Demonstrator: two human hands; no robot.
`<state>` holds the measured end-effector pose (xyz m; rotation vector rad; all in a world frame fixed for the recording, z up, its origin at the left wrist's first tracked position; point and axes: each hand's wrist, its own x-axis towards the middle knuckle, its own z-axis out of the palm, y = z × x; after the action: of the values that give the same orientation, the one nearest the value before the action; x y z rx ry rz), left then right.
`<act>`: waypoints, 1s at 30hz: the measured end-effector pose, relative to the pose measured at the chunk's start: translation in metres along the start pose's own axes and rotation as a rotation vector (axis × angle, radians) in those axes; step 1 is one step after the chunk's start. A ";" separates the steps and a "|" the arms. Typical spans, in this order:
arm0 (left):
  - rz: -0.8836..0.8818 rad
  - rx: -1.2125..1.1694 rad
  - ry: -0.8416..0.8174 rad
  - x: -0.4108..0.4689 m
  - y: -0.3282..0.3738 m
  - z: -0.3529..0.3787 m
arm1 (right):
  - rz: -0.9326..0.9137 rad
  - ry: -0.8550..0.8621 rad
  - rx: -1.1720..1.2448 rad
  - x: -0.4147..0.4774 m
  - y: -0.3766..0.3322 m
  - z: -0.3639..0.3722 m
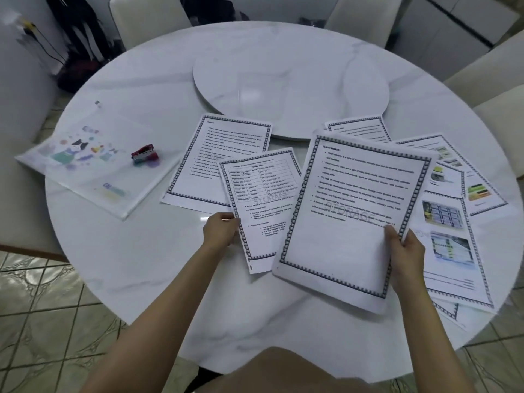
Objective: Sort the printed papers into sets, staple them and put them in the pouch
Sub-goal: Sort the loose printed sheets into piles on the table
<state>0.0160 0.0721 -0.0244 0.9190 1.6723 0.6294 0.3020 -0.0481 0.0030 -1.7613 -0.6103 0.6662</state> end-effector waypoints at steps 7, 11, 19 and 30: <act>0.140 0.040 0.117 -0.005 0.002 0.018 | 0.024 0.012 0.019 0.009 0.007 -0.019; 0.247 0.101 0.205 -0.005 0.011 0.006 | 0.028 0.023 0.027 0.014 0.008 -0.029; 0.349 0.182 0.307 0.024 0.026 -0.042 | 0.014 -0.019 -0.036 0.017 0.010 -0.020; 0.315 0.159 0.308 0.053 0.013 -0.085 | -0.009 -0.043 -0.051 -0.002 -0.005 0.028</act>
<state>-0.0684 0.1269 -0.0191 1.2655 1.8865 0.8957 0.2807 -0.0294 0.0018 -1.7941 -0.6697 0.6888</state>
